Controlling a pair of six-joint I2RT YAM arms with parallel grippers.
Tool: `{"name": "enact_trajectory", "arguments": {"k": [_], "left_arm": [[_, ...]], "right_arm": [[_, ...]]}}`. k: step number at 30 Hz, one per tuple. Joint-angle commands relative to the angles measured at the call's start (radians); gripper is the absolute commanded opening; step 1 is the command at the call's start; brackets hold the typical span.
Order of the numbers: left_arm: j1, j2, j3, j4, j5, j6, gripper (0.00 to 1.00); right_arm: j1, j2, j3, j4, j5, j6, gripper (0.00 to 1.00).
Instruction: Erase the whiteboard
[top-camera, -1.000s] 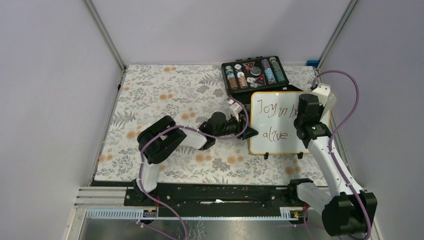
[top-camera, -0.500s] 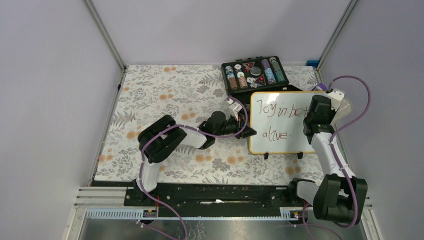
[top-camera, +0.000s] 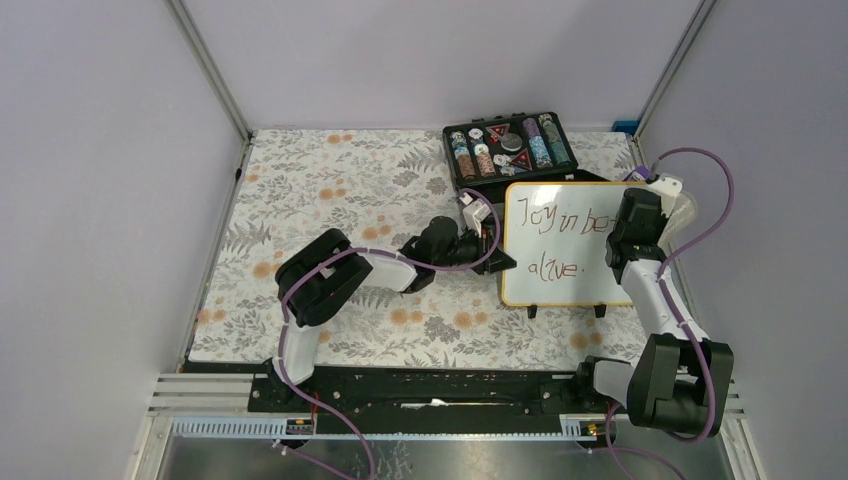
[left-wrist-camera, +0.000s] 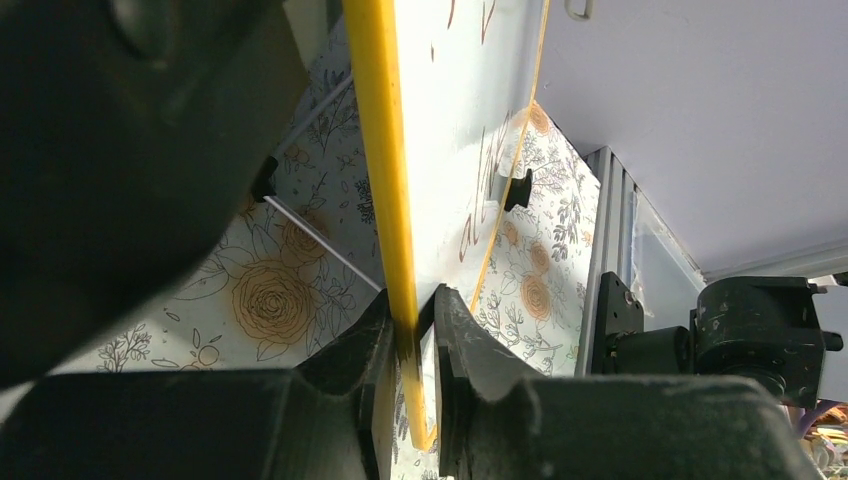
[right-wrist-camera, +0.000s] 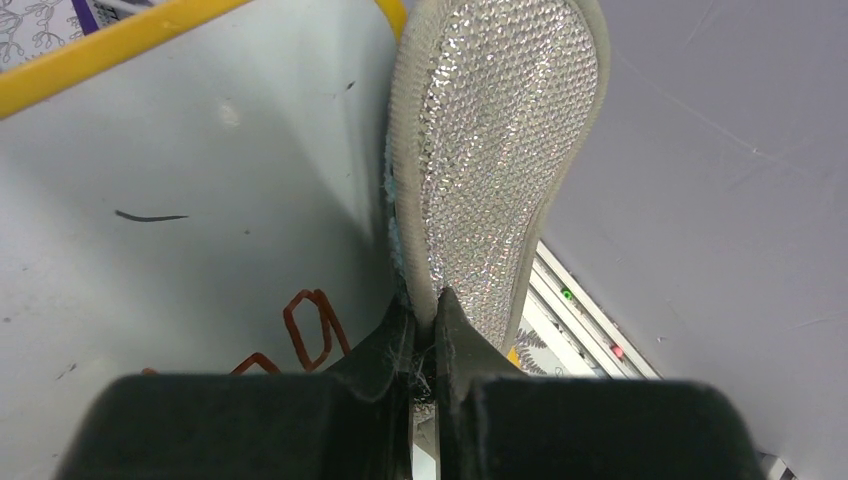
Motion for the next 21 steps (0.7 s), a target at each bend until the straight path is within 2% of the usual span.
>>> {"name": "enact_trajectory", "arguments": {"k": [1, 6, 10, 13, 16, 21], "left_arm": [[0.023, 0.038, 0.063, -0.124, -0.105, 0.088, 0.0], [0.023, 0.038, 0.069, -0.138, -0.103, 0.094, 0.0], [0.023, 0.043, 0.071, -0.146, -0.109, 0.096, 0.0], [0.023, 0.045, 0.075, -0.149, -0.105, 0.096, 0.0], [0.023, 0.043, 0.071, -0.148, -0.111, 0.098, 0.0], [0.027, 0.04, 0.065, -0.141, -0.119, 0.096, 0.0]], "right_arm": [[0.003, 0.011, 0.016, 0.06, -0.07, -0.021, 0.0], [0.007, 0.007, 0.017, 0.066, -0.177, -0.05, 0.0], [0.033, 0.014, 0.024, 0.058, -0.158, -0.067, 0.0], [0.089, 0.019, 0.031, 0.054, -0.178, -0.108, 0.0], [0.17, 0.029, 0.029, 0.066, -0.131, -0.151, 0.0], [0.231, 0.027, 0.031, 0.04, -0.176, -0.123, 0.0]]}}
